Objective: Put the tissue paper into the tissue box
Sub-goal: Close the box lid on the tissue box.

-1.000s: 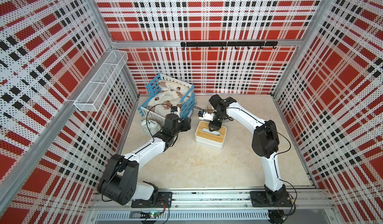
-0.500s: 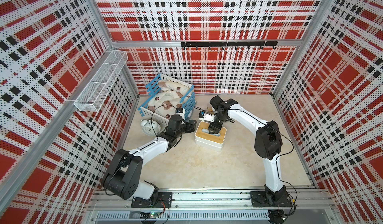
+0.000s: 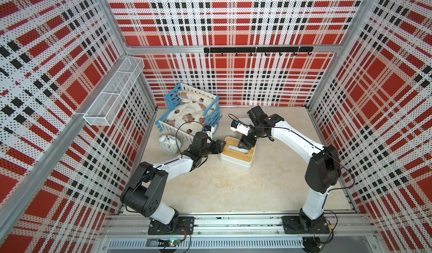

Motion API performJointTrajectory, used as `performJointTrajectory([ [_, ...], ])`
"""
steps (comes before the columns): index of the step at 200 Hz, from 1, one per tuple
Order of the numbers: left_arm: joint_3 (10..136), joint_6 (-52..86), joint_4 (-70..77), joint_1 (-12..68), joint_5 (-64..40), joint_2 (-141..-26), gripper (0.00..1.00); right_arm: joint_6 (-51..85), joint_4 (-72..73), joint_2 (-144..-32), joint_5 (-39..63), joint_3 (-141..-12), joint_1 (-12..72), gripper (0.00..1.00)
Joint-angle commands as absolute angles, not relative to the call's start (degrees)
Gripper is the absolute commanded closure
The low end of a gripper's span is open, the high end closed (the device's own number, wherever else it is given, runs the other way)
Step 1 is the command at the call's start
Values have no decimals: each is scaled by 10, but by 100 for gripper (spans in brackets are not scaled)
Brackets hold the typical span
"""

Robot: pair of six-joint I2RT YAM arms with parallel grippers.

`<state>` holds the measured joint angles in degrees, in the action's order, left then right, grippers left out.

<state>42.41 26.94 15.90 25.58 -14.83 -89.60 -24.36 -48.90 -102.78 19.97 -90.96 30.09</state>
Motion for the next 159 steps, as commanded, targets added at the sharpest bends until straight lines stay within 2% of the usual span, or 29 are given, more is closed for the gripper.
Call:
performJointTrajectory([
  [1,448,265,171,265,-173,-920,41,-153,-404,-973,198,-849,291,27],
  [42,465,256,154,276,-169,-944,57,10,-302,-861,187,-690,276,28],
  [68,465,251,138,282,-167,-952,60,113,-238,-806,200,-599,260,29],
  [103,464,262,129,299,-170,-959,59,206,-180,-794,206,-531,259,32],
  [159,455,324,156,313,-227,-959,54,262,-133,-818,206,-496,258,30],
])
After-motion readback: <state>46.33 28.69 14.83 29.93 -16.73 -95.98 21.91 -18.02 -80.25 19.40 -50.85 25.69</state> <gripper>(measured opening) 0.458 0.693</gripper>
